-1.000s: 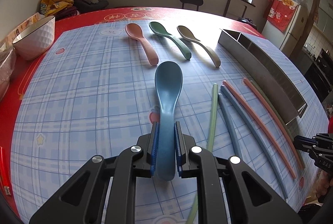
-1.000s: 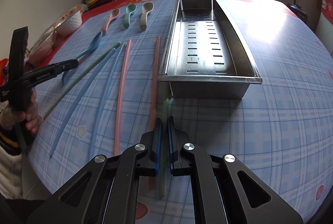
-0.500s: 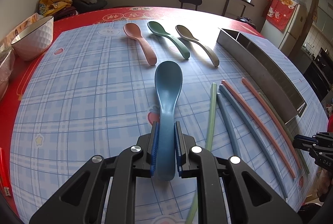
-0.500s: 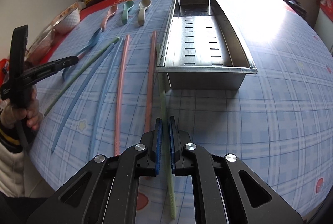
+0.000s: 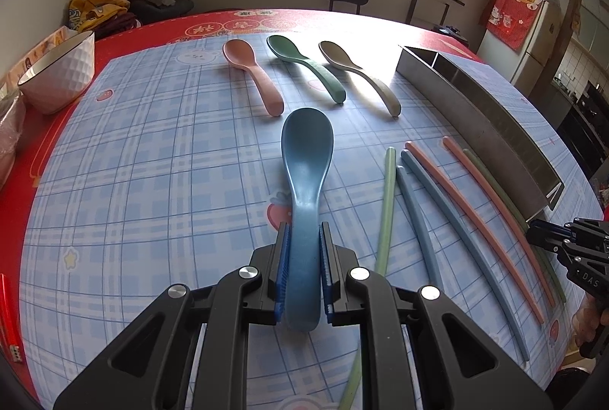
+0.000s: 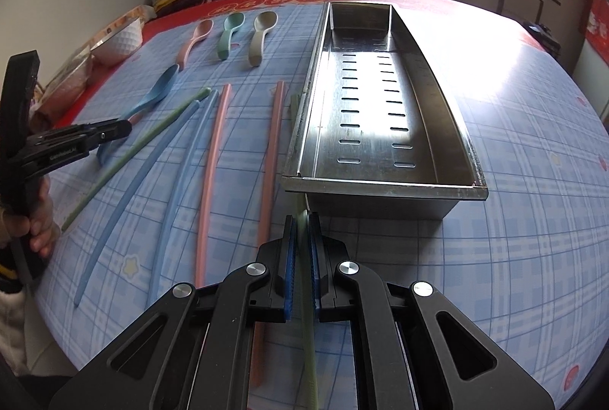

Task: Organize utensils
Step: 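Lift the light-green chopstick with the right gripper toward the steel tray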

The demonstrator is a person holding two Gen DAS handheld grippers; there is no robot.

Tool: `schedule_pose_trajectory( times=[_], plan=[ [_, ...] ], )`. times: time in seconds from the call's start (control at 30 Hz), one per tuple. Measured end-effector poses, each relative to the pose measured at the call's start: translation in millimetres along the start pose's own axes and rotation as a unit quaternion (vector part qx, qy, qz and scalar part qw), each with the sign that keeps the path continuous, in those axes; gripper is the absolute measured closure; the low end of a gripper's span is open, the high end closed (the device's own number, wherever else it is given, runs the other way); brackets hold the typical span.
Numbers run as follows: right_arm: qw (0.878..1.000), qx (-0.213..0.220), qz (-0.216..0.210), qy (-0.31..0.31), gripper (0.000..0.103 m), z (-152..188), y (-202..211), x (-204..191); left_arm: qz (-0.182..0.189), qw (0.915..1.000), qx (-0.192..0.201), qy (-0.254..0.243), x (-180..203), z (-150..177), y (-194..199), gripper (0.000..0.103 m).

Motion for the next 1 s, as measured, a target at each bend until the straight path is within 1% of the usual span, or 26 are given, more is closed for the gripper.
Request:
schedule_pose_trajectory(
  times=[0.1, 0.23, 0.37, 0.43, 0.6, 0.7, 0.77, 0.87, 1.0],
  plan=[
    [1.0, 0.004, 0.002, 0.007, 0.096, 1, 1, -1, -0.005, 1.0, 0.0, -0.004, 1, 0, 0, 0.088],
    [1.0, 0.006, -0.023, -0.002, 0.097, 7, 5, 3, -0.013, 0.9999, 0.0, -0.011, 3, 1, 0, 0.088],
    [0.999, 0.007, -0.044, -0.013, 0.097, 12, 9, 7, -0.03, 0.9992, 0.001, -0.027, 9, 0, -1, 0.089],
    [0.998, 0.013, -0.055, -0.013, 0.097, 15, 14, 5, -0.024, 0.9994, 0.006, -0.024, 6, -1, 2, 0.089],
    [0.997, 0.035, -0.067, -0.005, 0.097, 16, 33, 3, -0.017, 0.9995, 0.026, 0.004, -5, -6, 21, 0.089],
    [0.996, 0.047, -0.072, -0.008, 0.097, 13, 41, 7, -0.02, 0.9992, 0.036, -0.003, -3, -7, 34, 0.089],
    [0.996, 0.051, -0.076, -0.01, 0.097, 12, 44, 8, -0.026, 0.9993, 0.026, -0.012, 0, -4, 34, 0.089],
    [0.996, 0.049, -0.08, -0.009, 0.097, 13, 42, 7, -0.027, 0.9995, -0.002, -0.013, 1, 3, 25, 0.089],
    [0.996, 0.041, -0.08, -0.015, 0.097, 18, 36, 10, -0.012, 0.9994, -0.033, -0.008, -1, 9, 16, 0.089]
  ],
)
Point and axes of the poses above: each gripper's, at about its wrist camera, not at the fingertips, and y roughly against the way its jaws point, x to its right, z to its underside, the point moved 2 cm from there along -y, roughly the way its jaws point, and after that the axes turned 3 degrees about -z, right-handed, at the moved point
